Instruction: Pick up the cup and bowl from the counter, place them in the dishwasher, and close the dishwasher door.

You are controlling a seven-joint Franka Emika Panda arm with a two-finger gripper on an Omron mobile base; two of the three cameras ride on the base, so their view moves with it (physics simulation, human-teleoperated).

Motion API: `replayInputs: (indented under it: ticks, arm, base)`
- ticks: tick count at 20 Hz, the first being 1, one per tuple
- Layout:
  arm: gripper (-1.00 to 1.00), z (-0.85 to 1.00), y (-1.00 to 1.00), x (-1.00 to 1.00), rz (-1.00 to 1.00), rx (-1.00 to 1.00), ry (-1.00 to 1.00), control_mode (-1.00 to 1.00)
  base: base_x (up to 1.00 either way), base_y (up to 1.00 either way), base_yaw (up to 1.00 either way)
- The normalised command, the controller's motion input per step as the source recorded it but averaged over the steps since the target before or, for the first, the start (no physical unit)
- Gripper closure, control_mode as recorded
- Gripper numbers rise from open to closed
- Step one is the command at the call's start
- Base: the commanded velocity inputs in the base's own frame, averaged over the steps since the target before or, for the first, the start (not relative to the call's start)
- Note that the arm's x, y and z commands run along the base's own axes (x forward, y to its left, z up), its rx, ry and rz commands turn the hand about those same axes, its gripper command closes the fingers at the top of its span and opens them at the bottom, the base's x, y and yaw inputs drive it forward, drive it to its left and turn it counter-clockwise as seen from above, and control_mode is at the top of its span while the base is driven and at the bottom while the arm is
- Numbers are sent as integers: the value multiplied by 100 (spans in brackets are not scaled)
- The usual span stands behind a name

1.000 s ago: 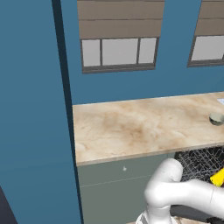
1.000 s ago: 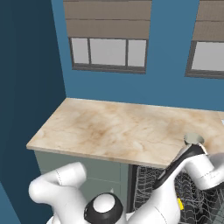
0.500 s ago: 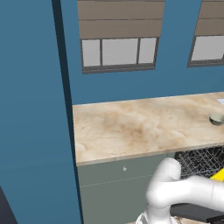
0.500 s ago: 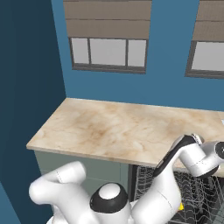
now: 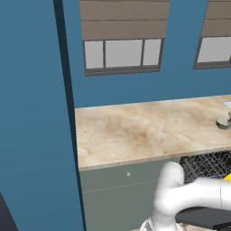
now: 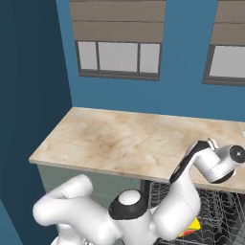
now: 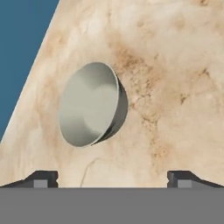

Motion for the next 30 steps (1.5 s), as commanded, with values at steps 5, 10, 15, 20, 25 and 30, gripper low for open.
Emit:
replayInputs:
  ticks: [5, 10, 15, 20, 25, 30]
  arm:
    - [-100, -15, -27, 60, -1, 3, 0, -100]
    - [-100, -37, -32, 50, 0, 3, 1, -100]
    - [100, -32, -34, 47, 0, 2, 0, -100]
    - [100, -7, -36, 22, 0, 6, 0, -100]
    - [100, 0, -34, 0, 0, 5, 0, -100]
    - [100, 3, 1, 0, 0, 1, -1, -100]
  base:
    - [0, 0, 0]
    - [0, 0, 0]
    - [0, 0, 0]
    - [0, 0, 0]
    - [0, 0, 0]
    - [0, 0, 0]
